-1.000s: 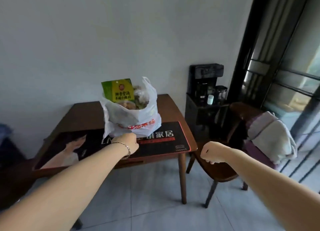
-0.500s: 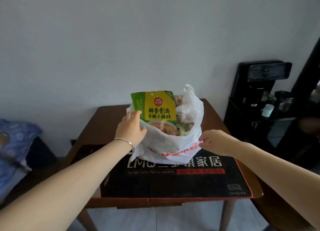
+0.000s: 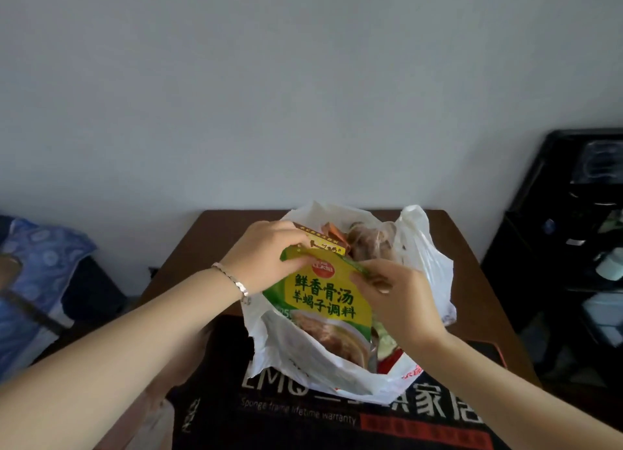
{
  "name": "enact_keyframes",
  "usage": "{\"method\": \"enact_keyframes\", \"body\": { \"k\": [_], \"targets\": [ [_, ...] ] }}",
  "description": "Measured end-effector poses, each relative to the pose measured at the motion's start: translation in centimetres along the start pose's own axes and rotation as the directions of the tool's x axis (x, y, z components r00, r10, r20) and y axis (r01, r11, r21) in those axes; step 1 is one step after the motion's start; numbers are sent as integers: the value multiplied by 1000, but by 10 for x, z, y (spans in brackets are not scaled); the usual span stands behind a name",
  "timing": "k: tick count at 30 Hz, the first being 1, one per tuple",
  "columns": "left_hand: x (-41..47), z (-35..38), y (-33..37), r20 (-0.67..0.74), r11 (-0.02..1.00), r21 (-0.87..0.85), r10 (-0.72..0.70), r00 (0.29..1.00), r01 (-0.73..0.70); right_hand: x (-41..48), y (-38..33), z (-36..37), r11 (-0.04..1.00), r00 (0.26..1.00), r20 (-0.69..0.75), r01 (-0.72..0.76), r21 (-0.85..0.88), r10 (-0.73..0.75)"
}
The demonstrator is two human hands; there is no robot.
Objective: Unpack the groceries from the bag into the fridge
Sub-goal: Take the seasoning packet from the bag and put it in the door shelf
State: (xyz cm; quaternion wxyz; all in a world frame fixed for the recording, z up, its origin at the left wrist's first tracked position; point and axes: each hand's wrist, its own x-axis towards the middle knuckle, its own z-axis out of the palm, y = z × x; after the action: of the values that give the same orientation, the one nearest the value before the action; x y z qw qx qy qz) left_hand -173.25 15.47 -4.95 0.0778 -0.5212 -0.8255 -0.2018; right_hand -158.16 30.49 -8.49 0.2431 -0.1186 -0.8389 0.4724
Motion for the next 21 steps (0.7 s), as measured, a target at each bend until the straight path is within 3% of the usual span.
{"method": "enact_keyframes", "body": {
  "k": [2, 5, 8, 12, 15, 17, 18, 21],
  "targets": [
    [5, 5, -5, -47, 996, -37, 77, 996, -78, -2, 2, -1, 998, 1000, 24, -21, 53, 20],
    [9, 10, -6, -131, 981, -51, 182, 975, -190, -10, 9, 4, 983, 980, 100, -179, 35, 175],
    [13, 10, -4, -235, 939, -9, 331, 914, -343, -22, 14, 14, 951, 947, 94, -309, 10, 307],
    [27, 1, -7, -367, 868, 32, 471, 802, -495, -30, 1, 23, 942, 929, -155, -329, 64, 335],
    [48, -8, -5, -476, 858, 81, 480, 737, -506, -22, -27, 12, 973, 870, -437, -217, 76, 229],
    [62, -9, -9, -514, 898, 56, 401, 758, -437, -17, -42, -3, 984, 779, -603, -169, 59, 170],
    [67, -6, -16, -494, 923, 7, 339, 801, -386, -15, -46, -13, 986, 737, -659, -164, 41, 150],
    [74, 11, -38, -197, 968, -58, 227, 954, -242, -16, -55, -35, 979, 674, -730, -202, -34, 114]
  ]
}}
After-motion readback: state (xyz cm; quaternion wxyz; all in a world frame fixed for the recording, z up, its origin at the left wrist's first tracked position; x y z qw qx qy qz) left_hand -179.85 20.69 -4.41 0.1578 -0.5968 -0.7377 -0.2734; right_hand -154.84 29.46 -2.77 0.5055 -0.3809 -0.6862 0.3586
